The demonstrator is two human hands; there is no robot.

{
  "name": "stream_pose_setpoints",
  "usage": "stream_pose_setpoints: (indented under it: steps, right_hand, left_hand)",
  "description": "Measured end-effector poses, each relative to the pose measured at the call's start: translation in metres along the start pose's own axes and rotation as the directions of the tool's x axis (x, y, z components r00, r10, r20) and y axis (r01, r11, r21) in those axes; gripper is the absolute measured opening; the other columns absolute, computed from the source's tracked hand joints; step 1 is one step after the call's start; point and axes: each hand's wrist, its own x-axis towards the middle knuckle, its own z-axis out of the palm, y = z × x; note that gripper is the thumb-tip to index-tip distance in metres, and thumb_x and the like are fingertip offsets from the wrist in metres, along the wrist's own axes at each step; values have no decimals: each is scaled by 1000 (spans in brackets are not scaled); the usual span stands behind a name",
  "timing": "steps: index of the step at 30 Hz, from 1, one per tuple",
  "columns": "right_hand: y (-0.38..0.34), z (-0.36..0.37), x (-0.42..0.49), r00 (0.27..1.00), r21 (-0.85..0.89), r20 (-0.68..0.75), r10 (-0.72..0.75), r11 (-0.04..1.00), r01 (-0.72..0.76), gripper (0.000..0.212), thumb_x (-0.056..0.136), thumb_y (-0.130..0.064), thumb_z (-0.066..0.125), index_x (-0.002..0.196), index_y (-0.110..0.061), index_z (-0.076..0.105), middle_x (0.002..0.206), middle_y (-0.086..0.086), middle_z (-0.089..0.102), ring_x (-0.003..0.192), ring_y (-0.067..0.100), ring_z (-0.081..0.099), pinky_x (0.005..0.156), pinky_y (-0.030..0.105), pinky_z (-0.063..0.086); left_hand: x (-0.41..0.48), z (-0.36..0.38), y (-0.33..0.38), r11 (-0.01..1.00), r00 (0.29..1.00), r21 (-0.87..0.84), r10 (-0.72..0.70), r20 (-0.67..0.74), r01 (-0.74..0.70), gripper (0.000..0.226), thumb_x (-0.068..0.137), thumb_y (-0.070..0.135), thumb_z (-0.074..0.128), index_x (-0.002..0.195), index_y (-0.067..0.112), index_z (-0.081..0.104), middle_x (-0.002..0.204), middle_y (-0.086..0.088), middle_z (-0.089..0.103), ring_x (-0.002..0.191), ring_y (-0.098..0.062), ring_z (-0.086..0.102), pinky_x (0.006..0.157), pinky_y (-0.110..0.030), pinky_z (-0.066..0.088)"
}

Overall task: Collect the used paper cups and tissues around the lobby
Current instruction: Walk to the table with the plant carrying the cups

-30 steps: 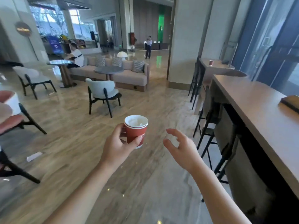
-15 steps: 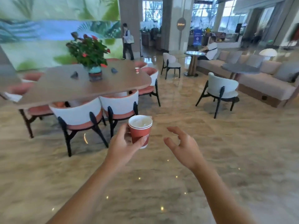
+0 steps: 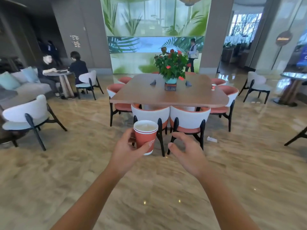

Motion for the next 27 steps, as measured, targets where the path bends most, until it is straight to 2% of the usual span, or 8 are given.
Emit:
stream_pose_setpoints:
  steps: [2,7,9,12,17,21,24,27]
  right_hand:
    - [-2,9,8,1000,9,13,-5,1000,5,51,93,-47,59,140,-29,52,140,-18,54,131,2,46,110,31,38]
    - [20,-7,15,998,-2,-48,51,999,-51,44,92,-47,60,133,-34,56,131,-23,59,119,-2,53,102,29,44]
    - [40,-27,8,987,-5,-111,113,993,-115,41,92,-45,62,131,-35,58,124,-28,58,114,-3,52,101,25,43]
    - [76,-68,-6,953,-40,-222,207,974,-221,43,90,-46,63,131,-34,58,124,-21,63,111,3,58,99,29,45]
    - [142,-145,-12,871,-85,-389,298,930,-356,45,89,-43,65,132,-29,59,130,-15,63,118,8,58,101,32,46]
    - [206,-194,7,834,-71,-440,334,912,-403,47,89,-45,64,133,-29,58,131,-14,63,124,8,56,104,36,46]
    - [250,-222,41,838,-53,-431,335,917,-394,48,90,-45,64,134,-26,58,132,-12,63,124,9,56,104,38,45]
    - [281,-250,86,845,-17,-418,335,927,-376,48,91,-46,63,134,-27,57,133,-13,62,125,9,55,104,35,45]
  left_hand:
    - [9,-9,-6,1000,1000,2,5,-12,-5,56,66,45,85,117,35,65,103,18,75,96,-6,71,76,-25,59]
    - [35,22,-11,998,997,-32,50,56,-48,49,77,20,89,116,34,64,96,29,73,87,4,69,72,-18,54]
    - [40,55,-15,997,989,-55,57,134,-50,53,73,32,90,119,36,63,99,26,74,88,0,71,76,-24,56]
    - [45,119,-14,996,965,-83,64,253,-44,63,64,53,83,121,36,63,103,21,75,94,-4,73,85,-36,61]
    - [71,235,1,990,900,-105,133,414,-99,66,65,58,81,123,35,62,108,19,74,97,-2,71,89,-41,60]
    - [105,321,5,987,876,-110,155,457,-118,65,62,61,80,120,36,61,103,28,72,96,-3,71,88,-46,60]
    - [136,373,5,988,879,-102,146,453,-112,66,62,61,81,120,36,61,104,27,72,97,-2,71,89,-47,60]
    - [176,411,12,991,887,-69,134,442,-116,55,66,57,84,113,44,59,107,30,71,100,2,69,91,-44,60]
